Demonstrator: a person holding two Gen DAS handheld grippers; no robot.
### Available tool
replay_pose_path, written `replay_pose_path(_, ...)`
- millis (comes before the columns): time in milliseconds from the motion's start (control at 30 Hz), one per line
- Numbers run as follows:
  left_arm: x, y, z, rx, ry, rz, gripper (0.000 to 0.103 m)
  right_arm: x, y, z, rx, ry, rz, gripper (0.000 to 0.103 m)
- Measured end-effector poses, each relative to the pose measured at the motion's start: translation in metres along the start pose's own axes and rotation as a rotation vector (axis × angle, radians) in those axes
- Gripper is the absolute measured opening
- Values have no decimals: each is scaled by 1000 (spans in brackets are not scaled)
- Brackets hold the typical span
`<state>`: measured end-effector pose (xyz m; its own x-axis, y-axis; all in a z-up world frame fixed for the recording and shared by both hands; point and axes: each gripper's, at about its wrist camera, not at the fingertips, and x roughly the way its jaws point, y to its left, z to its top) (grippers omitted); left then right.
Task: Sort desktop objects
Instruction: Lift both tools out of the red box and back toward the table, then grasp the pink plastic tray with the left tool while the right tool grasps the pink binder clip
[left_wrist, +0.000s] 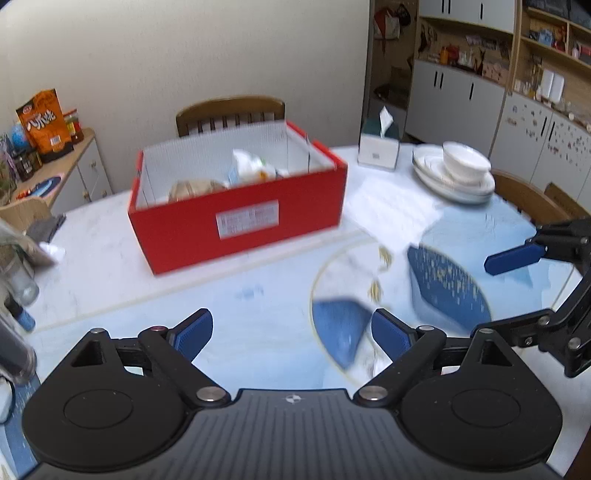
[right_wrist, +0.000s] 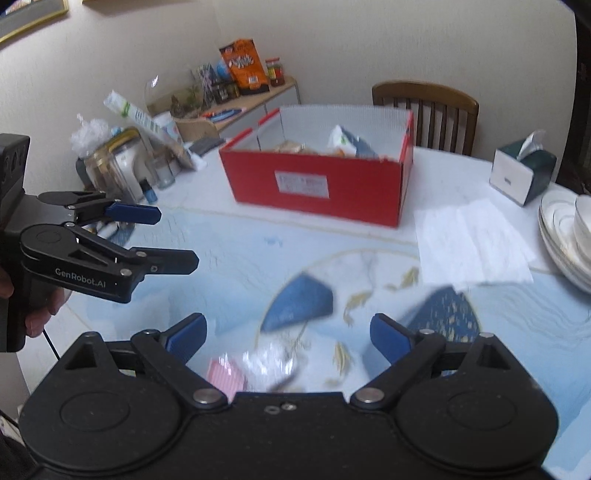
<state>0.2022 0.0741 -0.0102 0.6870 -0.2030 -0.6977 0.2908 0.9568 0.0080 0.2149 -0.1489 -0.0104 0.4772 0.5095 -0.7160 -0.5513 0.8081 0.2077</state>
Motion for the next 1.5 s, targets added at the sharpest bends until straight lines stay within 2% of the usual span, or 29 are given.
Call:
replay_pose_path(267, 15, -15, -47, 44, 80, -4, 94, 8, 6, -33, 17, 66, -13, 91)
replay_pose_path(500, 30, -24, -66, 64, 122, -8, 94, 19, 3, -54, 60, 108, -27, 89)
replay_pose_path(800, 48, -31, -78, 47, 162, -2, 94, 33, -9, -64, 167, 119, -62, 78)
replay_pose_path(1167, 58, -28, -82, 42, 164, 25, 95, 44, -16, -63, 167, 134, -99, 69)
replay_pose_path(1500, 56, 3, -82, 42, 164, 79, 95, 44, -32, -62, 156, 142, -156, 66)
